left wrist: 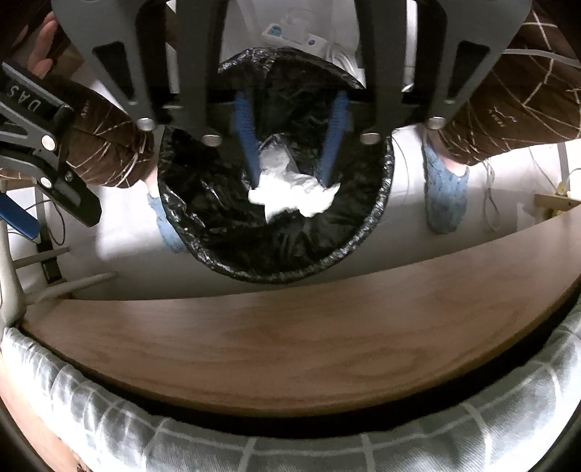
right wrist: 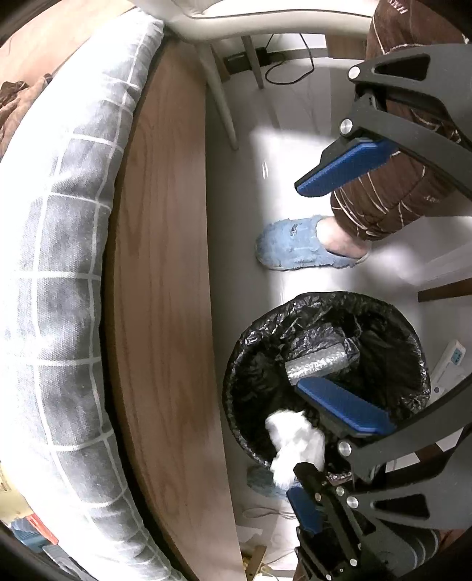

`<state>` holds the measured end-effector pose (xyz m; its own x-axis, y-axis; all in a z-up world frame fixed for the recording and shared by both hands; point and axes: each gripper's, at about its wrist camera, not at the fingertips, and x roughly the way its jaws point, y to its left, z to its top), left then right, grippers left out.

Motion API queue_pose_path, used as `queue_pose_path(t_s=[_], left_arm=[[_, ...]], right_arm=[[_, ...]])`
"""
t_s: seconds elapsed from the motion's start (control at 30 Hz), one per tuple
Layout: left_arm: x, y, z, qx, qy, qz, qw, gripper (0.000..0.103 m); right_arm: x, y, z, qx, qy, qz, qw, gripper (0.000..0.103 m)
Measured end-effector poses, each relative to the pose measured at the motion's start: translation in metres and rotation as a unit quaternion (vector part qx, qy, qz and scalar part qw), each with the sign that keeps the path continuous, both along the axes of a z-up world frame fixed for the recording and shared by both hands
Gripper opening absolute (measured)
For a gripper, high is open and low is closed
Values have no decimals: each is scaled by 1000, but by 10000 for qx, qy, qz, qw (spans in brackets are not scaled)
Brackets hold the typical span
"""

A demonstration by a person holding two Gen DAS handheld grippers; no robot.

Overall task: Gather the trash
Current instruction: 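Open the right gripper to drop the bubble wrap while the left drops the tissue, then raise both grippers back toward the remaining trash on the bed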

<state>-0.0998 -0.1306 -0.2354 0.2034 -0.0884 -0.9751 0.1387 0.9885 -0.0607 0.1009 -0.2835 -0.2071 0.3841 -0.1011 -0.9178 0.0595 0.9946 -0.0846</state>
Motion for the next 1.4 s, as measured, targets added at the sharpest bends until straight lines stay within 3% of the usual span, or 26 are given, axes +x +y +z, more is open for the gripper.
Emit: queue_pose_path(t_s=[0.13,0.33,0.6,1.03,1.4], left_arm=[[1,3,9,60,-208,-26,9998,58],[5,10,26,142,-544,66,9984,72],[8,20,68,137,-1254,243,9917,95],[12,36,142,150,-2346,486,9708,97],[53,51,179,114,-2806,782,9566,97]], right_arm=[[2,1,9,4,-83,-2,10000,95],[4,6,29,-17,-380,73,9992,95],[2,4,61,-7,-903,56,9959,95],[1,2,131,35,-2275,144,9737,95],[46,2,159,83,-2772,136,9607,95]])
